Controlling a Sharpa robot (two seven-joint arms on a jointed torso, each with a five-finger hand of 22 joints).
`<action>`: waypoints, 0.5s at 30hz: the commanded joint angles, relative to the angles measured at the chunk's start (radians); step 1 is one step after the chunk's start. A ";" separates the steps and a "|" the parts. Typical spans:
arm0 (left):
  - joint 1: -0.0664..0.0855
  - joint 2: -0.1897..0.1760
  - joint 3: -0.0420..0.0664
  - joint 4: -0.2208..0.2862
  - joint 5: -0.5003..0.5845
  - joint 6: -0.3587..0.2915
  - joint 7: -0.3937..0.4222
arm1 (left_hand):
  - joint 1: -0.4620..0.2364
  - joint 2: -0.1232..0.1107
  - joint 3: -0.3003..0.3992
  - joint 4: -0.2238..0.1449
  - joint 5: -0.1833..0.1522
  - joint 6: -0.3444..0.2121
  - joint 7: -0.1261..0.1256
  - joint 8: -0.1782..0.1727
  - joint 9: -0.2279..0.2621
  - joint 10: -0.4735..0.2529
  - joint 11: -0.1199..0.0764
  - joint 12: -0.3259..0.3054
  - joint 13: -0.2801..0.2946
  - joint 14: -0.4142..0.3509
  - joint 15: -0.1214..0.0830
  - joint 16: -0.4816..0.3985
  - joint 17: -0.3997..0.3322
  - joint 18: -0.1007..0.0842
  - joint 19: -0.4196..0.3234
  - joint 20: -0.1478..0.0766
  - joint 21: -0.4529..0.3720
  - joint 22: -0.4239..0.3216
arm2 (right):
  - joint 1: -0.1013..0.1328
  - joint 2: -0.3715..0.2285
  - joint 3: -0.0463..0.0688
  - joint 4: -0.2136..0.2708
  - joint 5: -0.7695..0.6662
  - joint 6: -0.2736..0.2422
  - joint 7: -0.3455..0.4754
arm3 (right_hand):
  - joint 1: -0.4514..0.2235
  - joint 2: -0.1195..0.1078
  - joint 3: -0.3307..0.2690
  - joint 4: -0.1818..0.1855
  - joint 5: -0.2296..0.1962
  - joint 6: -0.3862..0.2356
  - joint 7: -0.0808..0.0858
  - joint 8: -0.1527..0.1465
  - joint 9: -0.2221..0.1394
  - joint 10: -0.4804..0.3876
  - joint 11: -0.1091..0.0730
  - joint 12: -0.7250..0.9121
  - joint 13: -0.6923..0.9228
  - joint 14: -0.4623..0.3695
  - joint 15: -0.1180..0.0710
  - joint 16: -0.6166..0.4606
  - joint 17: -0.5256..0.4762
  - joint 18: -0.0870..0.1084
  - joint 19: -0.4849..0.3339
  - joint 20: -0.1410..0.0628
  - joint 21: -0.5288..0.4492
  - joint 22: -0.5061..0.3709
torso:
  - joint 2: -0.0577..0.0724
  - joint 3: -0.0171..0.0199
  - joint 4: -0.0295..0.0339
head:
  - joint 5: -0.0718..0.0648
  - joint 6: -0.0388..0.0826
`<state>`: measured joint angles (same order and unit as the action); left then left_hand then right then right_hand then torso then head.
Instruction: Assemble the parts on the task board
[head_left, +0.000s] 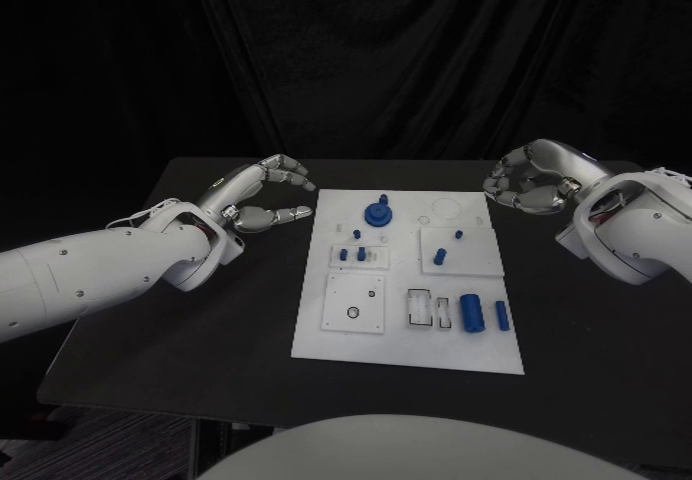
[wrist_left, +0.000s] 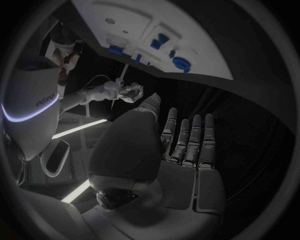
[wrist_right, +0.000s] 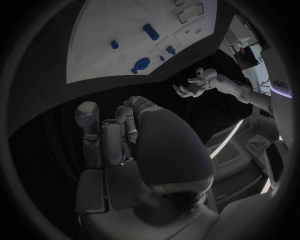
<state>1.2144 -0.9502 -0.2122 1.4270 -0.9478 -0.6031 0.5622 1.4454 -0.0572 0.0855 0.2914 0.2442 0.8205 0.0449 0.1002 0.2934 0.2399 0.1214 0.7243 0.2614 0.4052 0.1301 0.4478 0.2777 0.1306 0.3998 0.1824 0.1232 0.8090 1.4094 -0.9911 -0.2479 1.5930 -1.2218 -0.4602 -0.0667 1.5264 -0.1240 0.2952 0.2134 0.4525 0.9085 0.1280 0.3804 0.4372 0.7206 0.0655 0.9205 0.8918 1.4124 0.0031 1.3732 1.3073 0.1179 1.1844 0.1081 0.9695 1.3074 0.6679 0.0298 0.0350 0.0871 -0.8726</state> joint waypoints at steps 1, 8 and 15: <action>-0.002 -0.012 0.001 0.056 0.387 0.152 0.223 | 0.003 0.035 -0.005 -0.002 0.080 -0.004 0.028 -0.017 -0.018 0.001 0.003 -0.009 -0.047 -0.036 0.010 -0.041 -0.054 -0.014 -0.055 0.002 -0.041 -0.023 | -0.001 0.003 0.000 0.011 -0.099 0.002 -0.016 | 0.006 -0.016 0.017 0.000 0.000 -0.022 0.009 -0.015 -0.009 -0.021 0.012 -0.057 -0.053 -0.032 0.009 -0.032 0.018 0.021 -0.028 0.008 -0.041 0.070 | 0.001 -0.0091 0.0092 | -0.007 0.000; -0.009 -0.001 0.001 0.114 0.696 0.402 0.283 | -0.039 0.096 -0.094 -0.002 0.165 -0.105 0.070 -0.035 -0.107 -0.045 -0.024 -0.148 -0.179 -0.247 -0.002 -0.258 -0.220 -0.009 -0.173 -0.001 -0.066 -0.165 | -0.024 -0.021 0.000 0.036 -0.207 0.031 -0.025 | 0.015 -0.036 0.058 -0.001 -0.020 -0.058 0.023 -0.074 -0.067 -0.024 0.046 -0.267 -0.265 -0.065 0.040 -0.057 -0.038 0.026 -0.042 0.033 -0.069 0.070 | 0.002 -0.0289 0.0245 | -0.009 0.000; -0.023 0.002 0.001 0.156 0.805 0.534 0.316 | -0.088 0.164 -0.211 -0.002 0.126 -0.270 0.051 -0.049 -0.185 -0.072 -0.052 -0.297 -0.213 -0.303 0.004 -0.331 -0.251 -0.005 -0.217 0.007 -0.071 -0.272 | -0.038 -0.051 0.000 0.058 -0.313 0.063 -0.033 | -0.004 -0.056 0.058 0.013 -0.062 -0.037 0.001 -0.140 -0.126 0.011 0.061 -0.389 -0.415 -0.079 0.049 -0.060 -0.072 0.027 -0.041 0.049 -0.083 0.069 | 0.010 -0.0582 0.0387 | -0.017 0.000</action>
<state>1.1936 -0.9484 -0.2121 1.5755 -0.2698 -0.1993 0.6642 1.3559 0.0971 -0.1155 0.2900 0.3737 0.5701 0.1033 0.0565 0.1163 0.1717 0.0757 0.4417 0.0496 0.1115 0.1344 0.1250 0.0276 0.1308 0.1909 0.1910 0.0589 0.5483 1.3742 -1.0374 -0.2490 1.6471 -1.4390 -0.4271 -0.0724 1.5213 -0.1741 0.3550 0.2221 0.3942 0.8682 0.1294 0.2455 0.3149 0.7255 0.1284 0.5376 0.4856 1.3385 0.0544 1.3165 1.2379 0.1329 1.1436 0.1520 0.8906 1.3074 0.6735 -0.0118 0.0657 0.0709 -0.8726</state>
